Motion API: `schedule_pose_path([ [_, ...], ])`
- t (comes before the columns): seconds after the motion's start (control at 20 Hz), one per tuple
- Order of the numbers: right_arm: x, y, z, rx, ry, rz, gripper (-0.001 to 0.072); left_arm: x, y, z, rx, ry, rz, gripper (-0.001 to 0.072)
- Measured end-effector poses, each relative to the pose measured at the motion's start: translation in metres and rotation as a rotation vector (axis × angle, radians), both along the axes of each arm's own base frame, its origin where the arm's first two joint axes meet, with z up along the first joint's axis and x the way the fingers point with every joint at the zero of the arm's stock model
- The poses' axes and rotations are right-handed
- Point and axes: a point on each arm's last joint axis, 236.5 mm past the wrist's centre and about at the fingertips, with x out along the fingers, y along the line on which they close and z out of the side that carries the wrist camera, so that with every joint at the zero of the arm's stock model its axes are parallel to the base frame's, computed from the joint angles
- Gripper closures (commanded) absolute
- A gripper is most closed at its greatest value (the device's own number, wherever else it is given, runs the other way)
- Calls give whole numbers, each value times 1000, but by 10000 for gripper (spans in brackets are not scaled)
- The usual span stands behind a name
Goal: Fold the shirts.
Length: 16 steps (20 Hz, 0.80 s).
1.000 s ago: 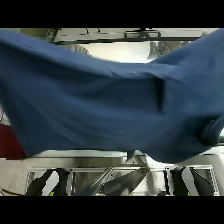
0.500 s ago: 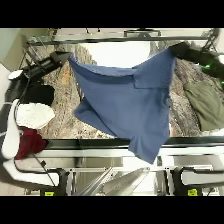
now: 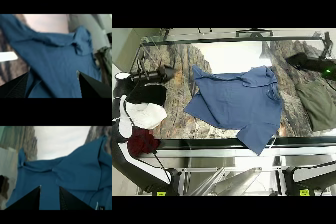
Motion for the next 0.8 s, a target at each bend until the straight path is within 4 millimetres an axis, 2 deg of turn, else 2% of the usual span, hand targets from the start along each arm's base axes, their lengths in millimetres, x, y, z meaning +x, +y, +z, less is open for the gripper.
schedule_pose_path([
  [0.15,-46,-14,-23,66,143,37,429,-42,13,-49,84,196,-61,54],
  [0.2,-62,-18,-31,86,181,40,429,-55,14,-64,109,248,-80,84],
  [0.25,-76,-21,-39,101,217,35,429,-65,14,-76,129,290,-95,149],
  [0.3,-90,-25,-47,113,251,27,429,-76,12,-89,154,329,-115,148],
  [0.5,-135,-36,-72,105,350,-9,428,-99,-5,-120,241,399,-197,148],
  [0.7,-170,-37,-97,51,438,-11,428,-115,-36,-136,262,444,-296,152],
  [0.8,-184,-35,-109,39,477,-6,428,-130,-48,-143,259,495,-360,408],
])
